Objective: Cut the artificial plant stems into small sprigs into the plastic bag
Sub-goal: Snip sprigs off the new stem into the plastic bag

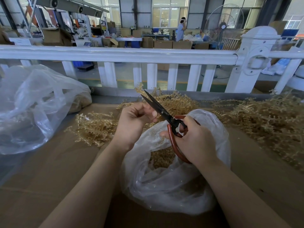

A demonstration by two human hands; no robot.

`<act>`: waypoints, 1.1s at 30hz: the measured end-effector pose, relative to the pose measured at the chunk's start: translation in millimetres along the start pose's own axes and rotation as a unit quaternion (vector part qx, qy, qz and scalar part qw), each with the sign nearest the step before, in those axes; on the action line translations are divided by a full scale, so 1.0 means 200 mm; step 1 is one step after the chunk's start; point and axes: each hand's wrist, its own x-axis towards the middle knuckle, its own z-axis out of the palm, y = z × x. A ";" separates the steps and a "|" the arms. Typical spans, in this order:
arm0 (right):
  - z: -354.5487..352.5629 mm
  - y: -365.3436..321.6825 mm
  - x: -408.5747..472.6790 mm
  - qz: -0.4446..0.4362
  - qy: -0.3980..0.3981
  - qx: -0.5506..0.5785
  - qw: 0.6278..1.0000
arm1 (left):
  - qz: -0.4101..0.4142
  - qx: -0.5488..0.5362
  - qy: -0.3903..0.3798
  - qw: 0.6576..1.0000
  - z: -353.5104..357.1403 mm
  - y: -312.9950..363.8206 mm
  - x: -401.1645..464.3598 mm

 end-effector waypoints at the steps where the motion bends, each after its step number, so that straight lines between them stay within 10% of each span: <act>1: 0.00 0.00 0.00 0.014 -0.004 0.031 0.999 | -0.006 -0.005 -0.001 1.000 0.00 0.00 0.00; 13: -0.04 -0.03 0.08 0.248 -0.109 0.395 0.878 | -0.069 -0.010 -0.065 0.995 0.09 -0.02 -0.04; 33: -0.01 -0.02 0.04 0.175 -0.080 0.290 0.938 | -0.091 -0.069 -0.008 0.993 0.07 -0.02 -0.01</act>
